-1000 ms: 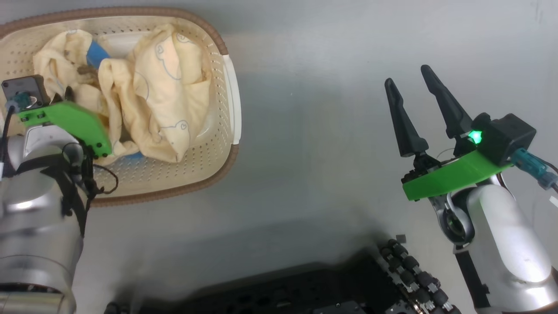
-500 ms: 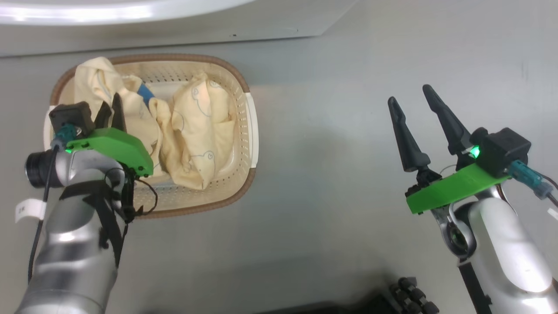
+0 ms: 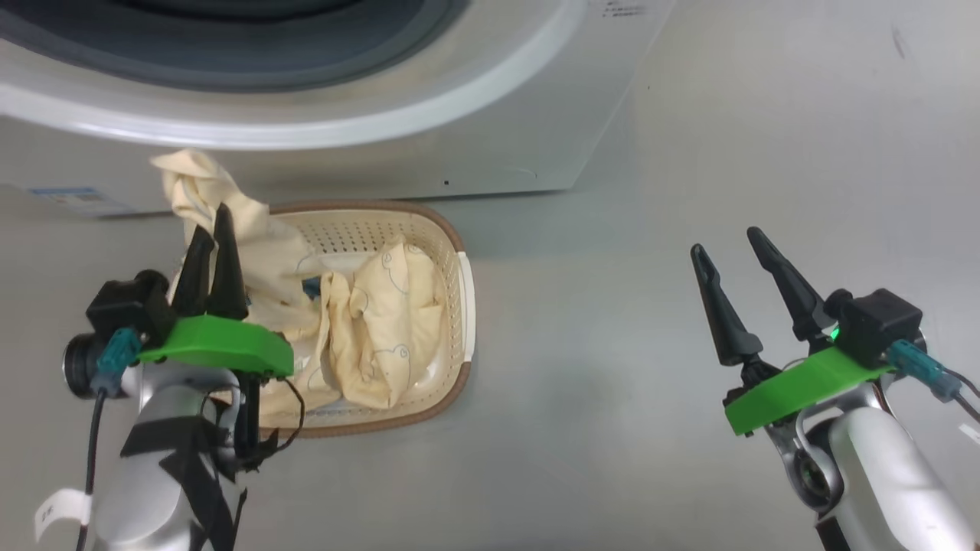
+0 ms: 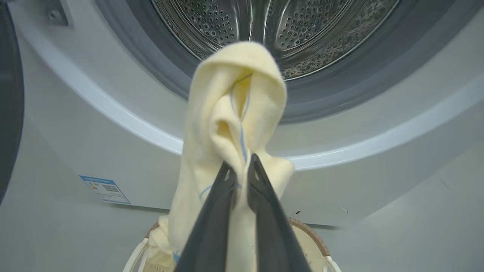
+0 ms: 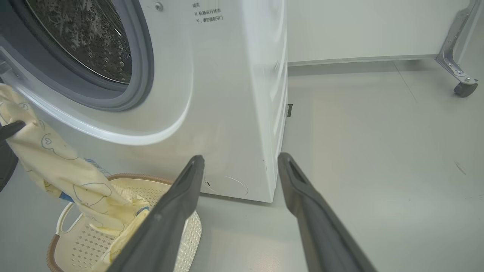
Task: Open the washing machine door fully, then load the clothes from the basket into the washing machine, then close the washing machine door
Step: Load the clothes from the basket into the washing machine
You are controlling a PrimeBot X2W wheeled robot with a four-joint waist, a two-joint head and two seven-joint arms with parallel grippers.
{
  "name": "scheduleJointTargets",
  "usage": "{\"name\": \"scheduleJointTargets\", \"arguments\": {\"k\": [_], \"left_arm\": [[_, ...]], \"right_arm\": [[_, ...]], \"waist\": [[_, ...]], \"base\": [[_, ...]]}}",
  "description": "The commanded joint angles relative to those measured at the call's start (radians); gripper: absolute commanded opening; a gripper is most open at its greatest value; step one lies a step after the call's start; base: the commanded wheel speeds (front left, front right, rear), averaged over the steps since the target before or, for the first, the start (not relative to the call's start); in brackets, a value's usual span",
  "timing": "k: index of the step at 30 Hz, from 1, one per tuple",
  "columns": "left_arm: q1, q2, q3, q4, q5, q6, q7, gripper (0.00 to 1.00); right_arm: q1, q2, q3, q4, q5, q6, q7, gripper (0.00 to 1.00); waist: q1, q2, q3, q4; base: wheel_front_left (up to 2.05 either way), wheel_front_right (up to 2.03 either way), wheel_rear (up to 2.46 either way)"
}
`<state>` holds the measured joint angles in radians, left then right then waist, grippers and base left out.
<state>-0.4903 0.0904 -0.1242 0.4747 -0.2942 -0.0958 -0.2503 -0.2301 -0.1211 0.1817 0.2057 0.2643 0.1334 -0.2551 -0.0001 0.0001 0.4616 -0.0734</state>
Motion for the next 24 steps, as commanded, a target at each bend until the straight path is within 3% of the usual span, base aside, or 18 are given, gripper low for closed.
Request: {"name": "scheduleJointTargets", "arguments": {"k": [1, 11, 24], "left_arm": [[0.025, 0.018, 0.040, -0.068, 0.010, 0.002, -0.011, 0.00], [0.167, 0.011, 0.078, -0.291, 0.048, 0.003, -0.011, 0.00], [0.328, 0.015, 0.087, -0.401, 0.068, 0.016, -0.011, 0.00]], "right_arm": [[0.021, -0.017, 0.015, -0.022, 0.006, -0.003, -0.007, 1.00], [0.075, -0.026, 0.016, -0.021, 0.011, -0.003, -0.007, 1.00], [0.160, -0.024, 0.014, -0.020, 0.019, -0.003, -0.007, 1.00]], "waist": [[0.0001, -0.0001, -0.060, 0.010], [0.0001, -0.0001, -0.183, 0.014], [0.0001, -0.0001, -0.328, 0.016]], "base": [[0.00, 0.00, 0.00], [0.00, 0.00, 0.00], [0.00, 0.00, 0.00]]}}
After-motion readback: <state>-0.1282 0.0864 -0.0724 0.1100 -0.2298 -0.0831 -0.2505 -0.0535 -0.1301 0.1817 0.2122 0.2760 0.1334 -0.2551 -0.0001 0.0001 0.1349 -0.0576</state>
